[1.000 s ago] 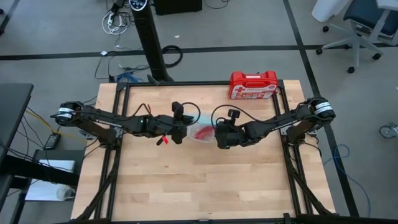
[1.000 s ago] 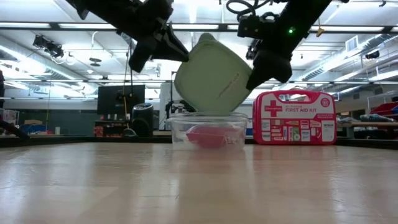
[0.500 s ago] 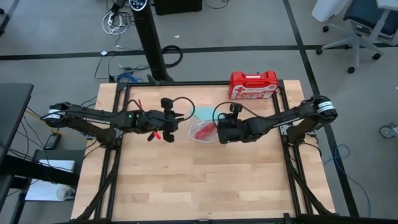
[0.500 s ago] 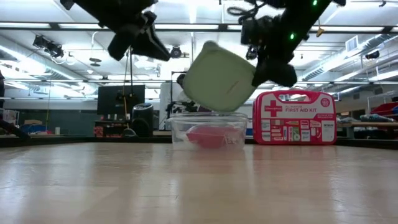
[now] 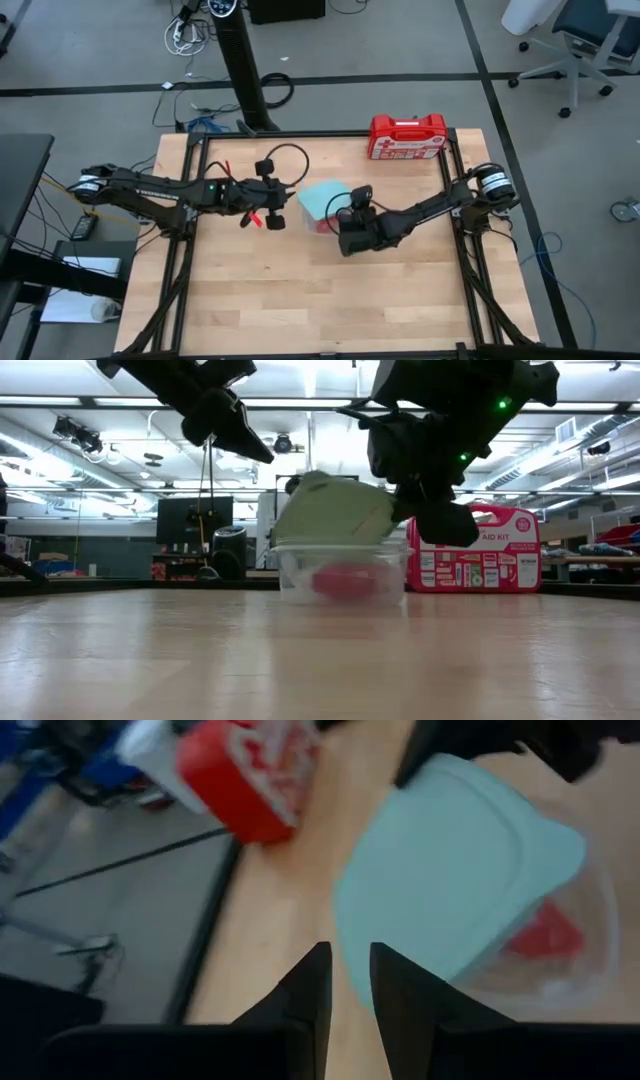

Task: Roll bandage
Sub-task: Close the plastic container

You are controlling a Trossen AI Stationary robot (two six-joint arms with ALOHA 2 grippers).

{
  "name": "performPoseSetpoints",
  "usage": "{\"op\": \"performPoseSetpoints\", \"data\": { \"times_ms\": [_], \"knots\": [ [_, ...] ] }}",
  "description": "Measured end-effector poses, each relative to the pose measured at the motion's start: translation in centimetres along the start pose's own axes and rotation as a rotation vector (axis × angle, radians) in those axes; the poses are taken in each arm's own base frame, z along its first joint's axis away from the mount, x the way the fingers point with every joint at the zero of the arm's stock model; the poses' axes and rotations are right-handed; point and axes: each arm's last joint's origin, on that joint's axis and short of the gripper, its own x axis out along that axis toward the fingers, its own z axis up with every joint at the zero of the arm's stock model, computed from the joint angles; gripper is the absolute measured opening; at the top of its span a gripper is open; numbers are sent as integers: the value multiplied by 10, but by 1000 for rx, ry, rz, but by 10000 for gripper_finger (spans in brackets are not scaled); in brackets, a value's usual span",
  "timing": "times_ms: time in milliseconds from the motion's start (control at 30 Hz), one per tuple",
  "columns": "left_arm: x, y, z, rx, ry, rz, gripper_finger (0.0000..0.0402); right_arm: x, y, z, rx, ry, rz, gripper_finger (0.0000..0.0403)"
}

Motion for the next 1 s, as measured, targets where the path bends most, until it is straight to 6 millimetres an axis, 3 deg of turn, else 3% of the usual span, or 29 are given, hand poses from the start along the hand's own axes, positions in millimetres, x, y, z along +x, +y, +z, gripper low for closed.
{"op": "performPoseSetpoints", "data": {
  "times_ms": [200, 400, 767, 1000],
  "knots": [
    [17, -23, -7, 108, 49, -152, 76, -1, 14, 4, -52, -2, 11, 44],
    [34, -42, -12, 151, 82, -170, 76, -5, 13, 4, -13, -1, -40, 38],
    [33, -44, -5, 209, 43, -22, 76, -29, 15, 2, -75, -36, -192, 34],
    [30, -46, -8, 157, 77, -20, 76, -54, 8, 3, 35, -115, -147, 30]
  ]
}}
